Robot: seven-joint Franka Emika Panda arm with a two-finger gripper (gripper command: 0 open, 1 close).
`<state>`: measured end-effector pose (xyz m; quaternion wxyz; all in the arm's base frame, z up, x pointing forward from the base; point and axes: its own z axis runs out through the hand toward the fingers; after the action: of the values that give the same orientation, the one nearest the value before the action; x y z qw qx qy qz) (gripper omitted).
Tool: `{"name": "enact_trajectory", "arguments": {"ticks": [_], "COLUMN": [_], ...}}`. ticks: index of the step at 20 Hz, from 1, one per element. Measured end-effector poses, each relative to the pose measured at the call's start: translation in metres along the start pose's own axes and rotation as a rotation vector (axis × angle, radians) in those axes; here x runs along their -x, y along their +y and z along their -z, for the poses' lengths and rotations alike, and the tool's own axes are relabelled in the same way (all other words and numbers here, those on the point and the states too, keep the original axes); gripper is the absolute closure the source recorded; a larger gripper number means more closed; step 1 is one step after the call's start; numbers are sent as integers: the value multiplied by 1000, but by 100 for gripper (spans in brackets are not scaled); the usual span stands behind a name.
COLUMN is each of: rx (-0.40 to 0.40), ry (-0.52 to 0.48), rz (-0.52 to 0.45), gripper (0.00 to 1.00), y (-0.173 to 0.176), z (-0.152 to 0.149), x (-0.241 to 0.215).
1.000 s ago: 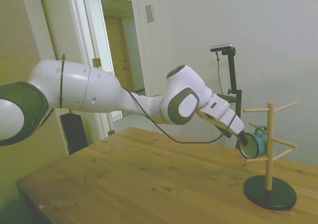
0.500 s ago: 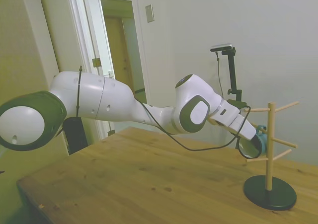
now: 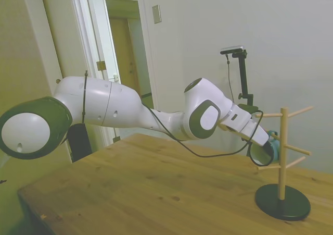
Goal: Unload the mug
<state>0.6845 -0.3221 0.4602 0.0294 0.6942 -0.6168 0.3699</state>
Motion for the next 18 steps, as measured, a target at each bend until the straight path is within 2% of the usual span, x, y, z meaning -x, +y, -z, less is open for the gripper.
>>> {"name": "enact_trajectory", "arguments": {"ticks": [18], "rx": [-6], "ry": [-17], "rz": [5], "gripper": [100], "y": [-3], "z": [10], "x": [8]}}
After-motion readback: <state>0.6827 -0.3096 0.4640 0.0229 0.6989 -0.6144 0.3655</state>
